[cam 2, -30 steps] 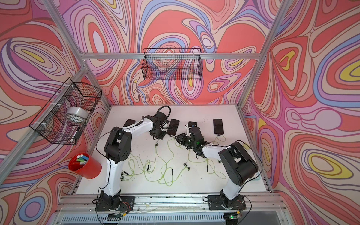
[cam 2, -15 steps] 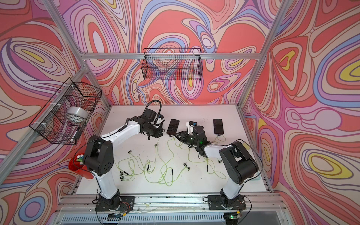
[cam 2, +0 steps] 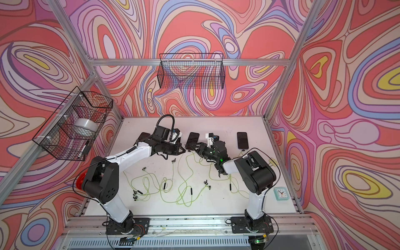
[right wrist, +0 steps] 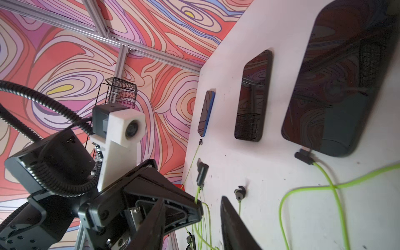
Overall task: Plug wired earphones into phones
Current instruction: Pick up the wired earphone from the center of the board.
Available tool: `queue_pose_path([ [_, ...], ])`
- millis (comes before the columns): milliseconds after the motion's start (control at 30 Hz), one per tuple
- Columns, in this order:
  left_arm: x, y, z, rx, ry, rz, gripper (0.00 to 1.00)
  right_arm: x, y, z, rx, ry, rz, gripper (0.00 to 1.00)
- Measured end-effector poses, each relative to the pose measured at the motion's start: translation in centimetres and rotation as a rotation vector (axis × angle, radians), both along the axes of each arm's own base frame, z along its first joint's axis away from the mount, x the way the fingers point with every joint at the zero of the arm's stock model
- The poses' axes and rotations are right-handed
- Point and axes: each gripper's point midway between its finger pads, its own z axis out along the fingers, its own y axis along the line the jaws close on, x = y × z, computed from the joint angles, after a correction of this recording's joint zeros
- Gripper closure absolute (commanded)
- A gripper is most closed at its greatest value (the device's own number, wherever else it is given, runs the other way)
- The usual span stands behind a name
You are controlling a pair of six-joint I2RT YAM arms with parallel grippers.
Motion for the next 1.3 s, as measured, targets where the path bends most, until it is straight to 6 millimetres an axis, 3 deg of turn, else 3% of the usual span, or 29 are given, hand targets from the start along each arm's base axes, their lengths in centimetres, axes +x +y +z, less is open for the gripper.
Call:
queue_pose_path([
  [367, 0.4, -0.7, 1.3, -0.060, -0.023, 0.002, 1.00, 1.2, 1.0, -0.1, 0.001, 0.002, -0.005, 0.65],
  [867, 0.1, -0.9, 1.2, -0.055, -0.029, -0.021, 1.00, 2.0, 1.5, -0.4, 0.007, 0.010, -0.004, 0.71],
  [1000, -0.1, -0.9, 1.0, -0.047, -0.032, -0.033, 1.00, 1.9, 1.6, -0.4, 0.009, 0.014, -0.002, 0.81],
  [1300, -0.9, -0.8, 0.3, -0.009, -0.024, -0.066, 1.00, 2.1, 1.9, -0.7, 0.006, 0.019, 0.004, 0.81],
])
